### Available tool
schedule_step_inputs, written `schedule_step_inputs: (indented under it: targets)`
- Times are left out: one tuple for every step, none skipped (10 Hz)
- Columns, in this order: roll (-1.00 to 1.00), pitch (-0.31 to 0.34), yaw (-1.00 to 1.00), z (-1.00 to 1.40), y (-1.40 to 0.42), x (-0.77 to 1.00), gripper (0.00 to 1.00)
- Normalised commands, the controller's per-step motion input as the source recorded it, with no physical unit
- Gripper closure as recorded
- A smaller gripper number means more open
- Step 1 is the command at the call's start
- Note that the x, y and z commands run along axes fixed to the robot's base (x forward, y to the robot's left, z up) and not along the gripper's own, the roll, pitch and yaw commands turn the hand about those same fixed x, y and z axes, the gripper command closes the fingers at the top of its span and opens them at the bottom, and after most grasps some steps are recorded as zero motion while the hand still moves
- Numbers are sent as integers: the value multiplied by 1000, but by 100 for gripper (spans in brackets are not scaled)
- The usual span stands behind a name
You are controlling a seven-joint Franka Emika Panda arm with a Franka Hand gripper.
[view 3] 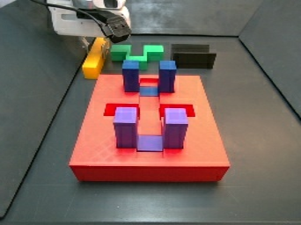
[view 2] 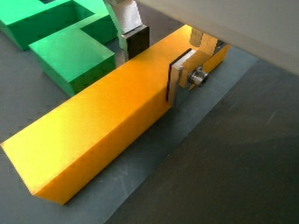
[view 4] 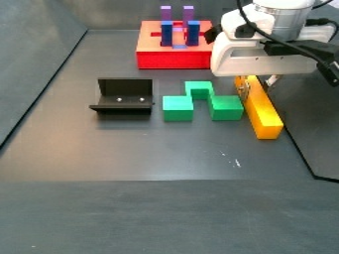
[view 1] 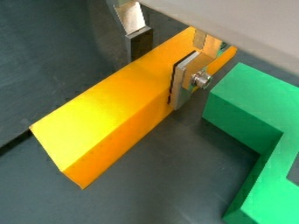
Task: Pick up the yellow object. Move up. Move to above the board. Insert the yellow object.
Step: Pick up the yellow object, then move up.
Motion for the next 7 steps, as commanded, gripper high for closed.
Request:
schedule_step_inputs:
  targets:
    - [0, 0, 0, 0, 0, 0, 100]
    - [0, 0, 0, 0, 0, 0, 100]
    - [0, 0, 0, 0, 0, 0, 100]
    - [0, 0, 0, 0, 0, 0, 100]
    - [0, 0, 0, 0, 0, 0, 100]
    - [0, 0, 0, 833, 0, 0, 100]
    - [2, 41, 44, 806, 65, -24, 100]
